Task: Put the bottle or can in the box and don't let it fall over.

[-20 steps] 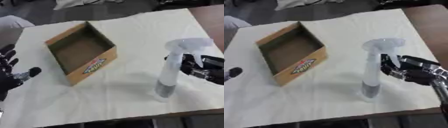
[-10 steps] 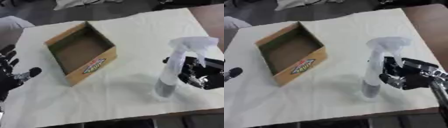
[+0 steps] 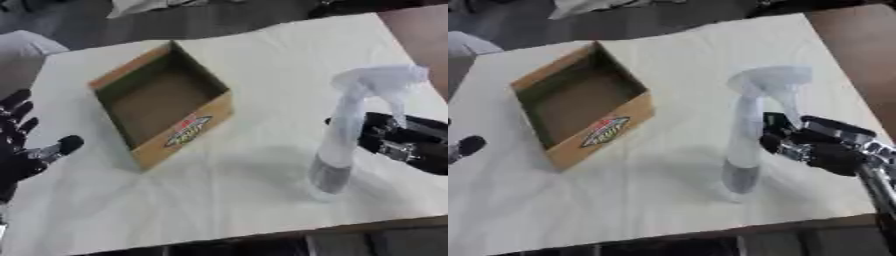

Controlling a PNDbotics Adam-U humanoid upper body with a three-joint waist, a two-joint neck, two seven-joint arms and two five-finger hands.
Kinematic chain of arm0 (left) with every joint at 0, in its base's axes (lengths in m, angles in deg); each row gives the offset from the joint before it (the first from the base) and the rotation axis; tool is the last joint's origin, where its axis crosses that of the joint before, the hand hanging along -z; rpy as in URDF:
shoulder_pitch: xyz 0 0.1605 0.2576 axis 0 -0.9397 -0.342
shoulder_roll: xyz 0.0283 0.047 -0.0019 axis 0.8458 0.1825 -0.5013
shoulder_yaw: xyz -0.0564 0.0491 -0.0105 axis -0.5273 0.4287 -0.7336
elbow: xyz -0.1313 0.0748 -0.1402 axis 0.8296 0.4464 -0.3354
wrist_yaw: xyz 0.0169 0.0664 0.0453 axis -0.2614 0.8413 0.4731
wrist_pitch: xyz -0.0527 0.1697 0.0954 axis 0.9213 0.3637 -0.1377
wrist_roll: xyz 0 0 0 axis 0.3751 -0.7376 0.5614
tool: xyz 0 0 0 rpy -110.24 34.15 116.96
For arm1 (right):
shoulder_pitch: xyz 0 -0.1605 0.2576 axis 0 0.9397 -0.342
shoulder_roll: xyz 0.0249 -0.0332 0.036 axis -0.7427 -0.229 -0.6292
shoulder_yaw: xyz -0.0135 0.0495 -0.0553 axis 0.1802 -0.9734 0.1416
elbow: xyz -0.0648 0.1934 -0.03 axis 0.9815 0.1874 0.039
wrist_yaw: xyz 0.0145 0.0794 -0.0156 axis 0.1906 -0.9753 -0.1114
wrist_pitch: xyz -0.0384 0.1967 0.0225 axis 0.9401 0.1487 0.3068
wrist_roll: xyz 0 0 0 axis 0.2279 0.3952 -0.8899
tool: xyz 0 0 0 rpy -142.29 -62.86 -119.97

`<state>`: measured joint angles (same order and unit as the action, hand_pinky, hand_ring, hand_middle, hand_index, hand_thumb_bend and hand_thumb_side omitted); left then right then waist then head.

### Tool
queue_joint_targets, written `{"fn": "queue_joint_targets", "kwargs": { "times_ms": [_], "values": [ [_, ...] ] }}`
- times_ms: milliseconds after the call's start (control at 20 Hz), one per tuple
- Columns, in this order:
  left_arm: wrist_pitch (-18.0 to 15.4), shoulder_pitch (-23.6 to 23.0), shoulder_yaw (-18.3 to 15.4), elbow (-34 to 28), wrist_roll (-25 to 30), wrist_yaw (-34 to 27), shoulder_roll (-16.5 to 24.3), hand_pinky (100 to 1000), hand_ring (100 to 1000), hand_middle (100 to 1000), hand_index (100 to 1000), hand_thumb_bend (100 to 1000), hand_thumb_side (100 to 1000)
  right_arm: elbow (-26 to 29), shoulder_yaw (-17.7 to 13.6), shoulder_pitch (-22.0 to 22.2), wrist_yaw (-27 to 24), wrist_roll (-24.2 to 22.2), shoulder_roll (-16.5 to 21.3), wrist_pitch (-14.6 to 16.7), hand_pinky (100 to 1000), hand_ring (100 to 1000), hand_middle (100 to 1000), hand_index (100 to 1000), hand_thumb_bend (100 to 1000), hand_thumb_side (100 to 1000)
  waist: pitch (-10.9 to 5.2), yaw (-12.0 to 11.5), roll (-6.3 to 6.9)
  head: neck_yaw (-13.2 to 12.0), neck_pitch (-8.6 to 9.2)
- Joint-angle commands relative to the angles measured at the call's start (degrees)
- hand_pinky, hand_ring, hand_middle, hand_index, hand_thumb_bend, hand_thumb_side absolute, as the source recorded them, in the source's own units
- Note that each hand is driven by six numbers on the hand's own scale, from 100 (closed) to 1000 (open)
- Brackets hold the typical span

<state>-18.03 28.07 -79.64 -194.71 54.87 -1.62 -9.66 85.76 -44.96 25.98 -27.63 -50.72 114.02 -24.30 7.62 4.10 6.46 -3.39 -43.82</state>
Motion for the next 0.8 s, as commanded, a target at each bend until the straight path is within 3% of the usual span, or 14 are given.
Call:
{"fn": "queue_joint_targets", "kwargs": {
  "times_ms": [50, 100, 250, 450, 800],
  "values": [
    [0.0, 0.1, -0.2, -1.2, 0.2, -0.2, 0.6, 1000, 1000, 962, 850, 975, 100, 0.8, 0.0, -0.6, 0.1, -0.1, 0.4, -0.2, 1000, 1000, 1000, 1000, 100, 445, -0.41, -0.2, -0.26, 0.2, -0.3],
    [0.0, 0.1, -0.2, -1.2, 0.2, -0.3, 0.6, 1000, 1000, 962, 850, 974, 100, 0.7, 0.1, -0.6, 0.2, -0.2, 0.3, -0.3, 1000, 1000, 1000, 1000, 100, 373, -0.4, -0.2, -0.27, 0.2, -0.3],
    [0.0, 0.1, -0.2, -1.2, 0.3, -0.3, 0.6, 1000, 1000, 961, 849, 972, 100, 0.7, 0.2, -0.6, 0.3, -0.5, 0.2, -0.5, 1000, 1000, 1000, 1000, 100, 385, -0.37, -0.3, -0.29, 0.2, -0.3],
    [0.0, 0.1, -0.2, -1.2, 0.4, -0.3, 0.6, 1000, 1000, 961, 849, 966, 100, 0.8, 0.2, -0.5, 0.2, -0.5, 0.1, -0.6, 1000, 1000, 1000, 1000, 100, 323, -0.35, -0.4, -0.29, 0.2, -0.3],
    [0.0, 0.1, -0.2, -1.2, 0.5, -0.3, 0.4, 1000, 1000, 961, 848, 960, 100, 1.0, 0.4, -0.2, -0.6, -0.5, -0.1, -0.4, 1000, 1000, 1000, 1000, 100, 376, -0.15, -0.5, -0.07, 0.2, -0.3]
  ]
}}
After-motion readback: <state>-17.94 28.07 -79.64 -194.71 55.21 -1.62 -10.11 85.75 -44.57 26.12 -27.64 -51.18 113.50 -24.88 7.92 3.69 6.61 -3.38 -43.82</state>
